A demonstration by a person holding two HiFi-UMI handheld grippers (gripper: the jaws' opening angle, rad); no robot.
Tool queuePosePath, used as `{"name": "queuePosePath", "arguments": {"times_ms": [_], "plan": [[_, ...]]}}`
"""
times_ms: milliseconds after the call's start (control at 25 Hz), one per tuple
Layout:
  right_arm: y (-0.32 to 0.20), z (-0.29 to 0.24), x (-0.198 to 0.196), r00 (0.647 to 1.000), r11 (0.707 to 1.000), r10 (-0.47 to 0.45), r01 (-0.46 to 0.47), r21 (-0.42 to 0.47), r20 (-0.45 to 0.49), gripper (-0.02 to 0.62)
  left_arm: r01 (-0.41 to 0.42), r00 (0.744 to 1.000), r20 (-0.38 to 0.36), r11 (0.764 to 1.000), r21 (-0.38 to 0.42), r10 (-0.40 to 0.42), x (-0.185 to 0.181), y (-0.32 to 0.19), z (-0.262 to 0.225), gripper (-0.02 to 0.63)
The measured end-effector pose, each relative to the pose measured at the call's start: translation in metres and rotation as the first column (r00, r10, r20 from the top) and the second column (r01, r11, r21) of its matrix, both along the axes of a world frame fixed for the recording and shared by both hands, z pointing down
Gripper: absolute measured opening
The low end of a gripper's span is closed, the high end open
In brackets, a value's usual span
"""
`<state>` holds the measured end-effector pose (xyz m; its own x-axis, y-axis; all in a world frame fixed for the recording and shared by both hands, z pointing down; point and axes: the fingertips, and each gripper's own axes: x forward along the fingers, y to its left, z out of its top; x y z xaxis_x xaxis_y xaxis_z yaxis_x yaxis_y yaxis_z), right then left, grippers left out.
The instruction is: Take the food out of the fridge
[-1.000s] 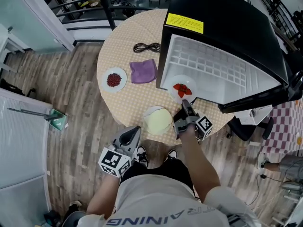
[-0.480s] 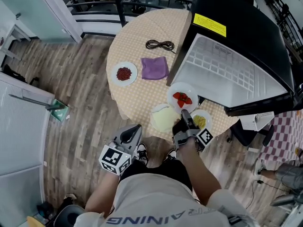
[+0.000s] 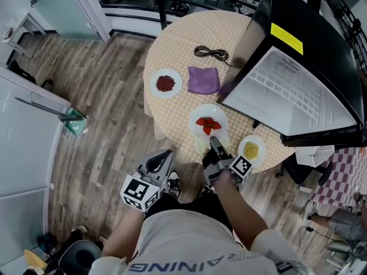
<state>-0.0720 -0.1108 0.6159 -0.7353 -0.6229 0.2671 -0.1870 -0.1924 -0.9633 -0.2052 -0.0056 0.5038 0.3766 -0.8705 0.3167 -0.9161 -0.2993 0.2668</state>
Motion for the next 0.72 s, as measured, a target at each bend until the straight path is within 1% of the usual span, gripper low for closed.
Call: {"name": "queuePosePath", "arguments": {"times_ms": [120, 240, 320, 480, 720], "plan": [[0.004, 0.006, -0.025, 0.998, 0.998, -0.06, 0.06, -0.015, -0.019, 0.031, 0.018, 1.0, -0.004, 1.0, 0.0, -0.018, -0.009, 0.006, 0.001, 0.006], [0.007, 0.01, -0.05, 0.995, 0.995, -0.097, 0.096, -0.035, -0.013, 0.031, 0.033, 0.999, -0.007, 0.999, -0.003, -0.033, -0.016, 0.012, 0.002, 0.006], [0.008, 0.014, -0.064, 0.994, 0.993, -0.109, 0.109, -0.052, -0.01, 0.031, 0.041, 0.999, -0.008, 0.999, -0.006, -0.041, -0.021, 0.015, 0.003, 0.006], [0.005, 0.026, -0.086, 0.99, 0.988, -0.135, 0.131, -0.078, -0.048, 0.031, 0.049, 0.999, -0.009, 0.999, -0.002, -0.049, -0.027, 0.019, 0.003, 0.006], [0.002, 0.046, -0.103, 0.986, 0.986, -0.141, 0.131, -0.102, -0.093, 0.031, 0.059, 0.998, -0.012, 0.998, -0.013, -0.059, -0.034, 0.027, 0.007, 0.006]]}}
